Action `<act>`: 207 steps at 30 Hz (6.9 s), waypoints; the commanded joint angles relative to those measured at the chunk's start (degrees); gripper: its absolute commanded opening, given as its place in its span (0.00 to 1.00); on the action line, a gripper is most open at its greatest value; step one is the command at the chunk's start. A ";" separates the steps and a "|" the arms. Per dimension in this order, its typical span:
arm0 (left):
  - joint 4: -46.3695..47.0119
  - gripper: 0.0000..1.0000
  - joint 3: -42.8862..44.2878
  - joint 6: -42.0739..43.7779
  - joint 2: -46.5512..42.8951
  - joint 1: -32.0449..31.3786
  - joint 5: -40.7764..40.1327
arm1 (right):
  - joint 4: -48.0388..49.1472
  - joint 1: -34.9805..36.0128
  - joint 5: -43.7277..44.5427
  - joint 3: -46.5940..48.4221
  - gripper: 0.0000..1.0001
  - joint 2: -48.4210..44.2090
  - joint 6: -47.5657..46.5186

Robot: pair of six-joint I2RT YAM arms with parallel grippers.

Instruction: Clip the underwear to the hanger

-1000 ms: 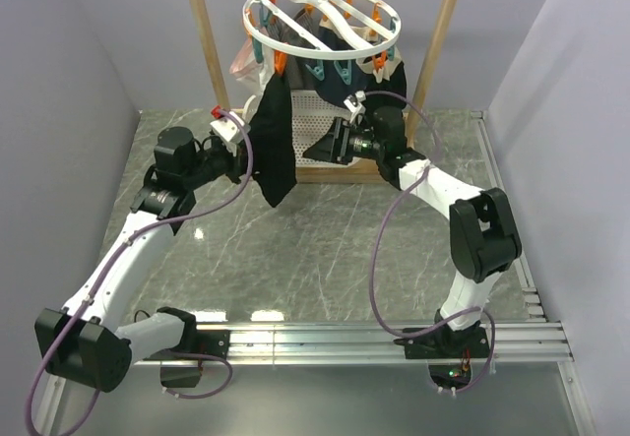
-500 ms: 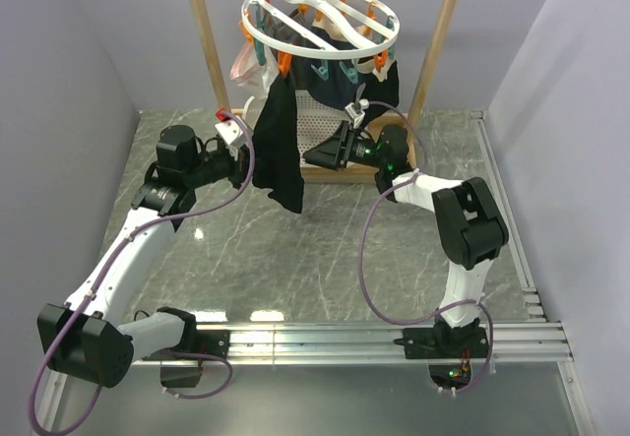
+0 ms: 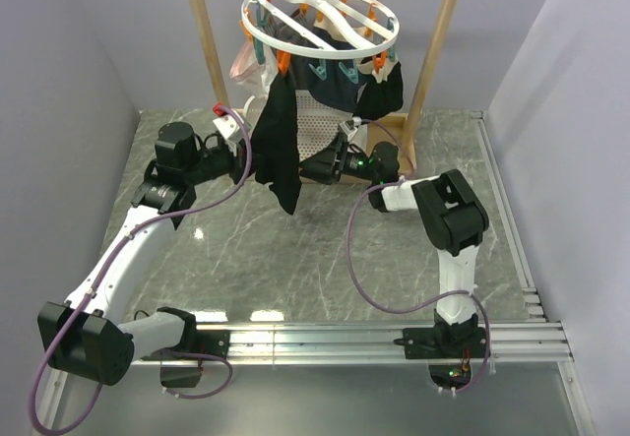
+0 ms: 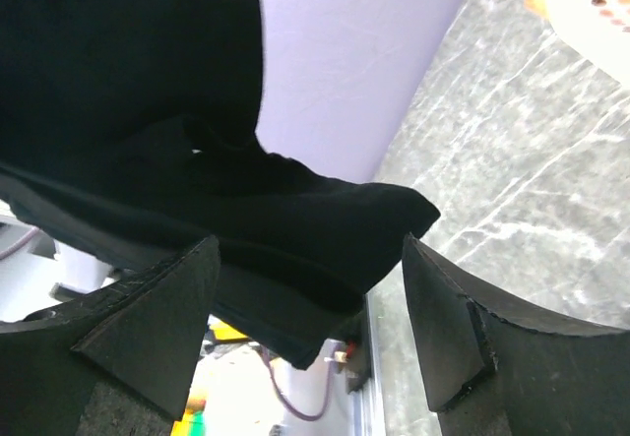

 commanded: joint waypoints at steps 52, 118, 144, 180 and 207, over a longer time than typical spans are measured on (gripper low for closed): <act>0.29 0.00 8.49 -11.38 9.13 -3.05 -16.73 | 32.59 1.67 -3.27 -4.68 0.00 -6.20 32.28; 4.14 0.01 4.11 -26.59 10.45 -11.31 -21.30 | -73.05 -0.70 5.67 16.68 0.00 -31.07 -57.80; 21.46 0.83 -15.93 1.51 -3.70 -20.10 -26.75 | -85.10 1.67 36.28 19.05 0.00 -33.89 -38.49; 39.66 0.00 -12.16 -8.48 8.08 -20.20 -32.12 | -83.60 0.35 31.00 16.42 0.00 -33.71 -23.01; 68.58 0.40 -20.34 30.37 16.08 -38.66 -57.34 | -82.73 -1.06 25.47 12.47 0.00 -33.45 -3.75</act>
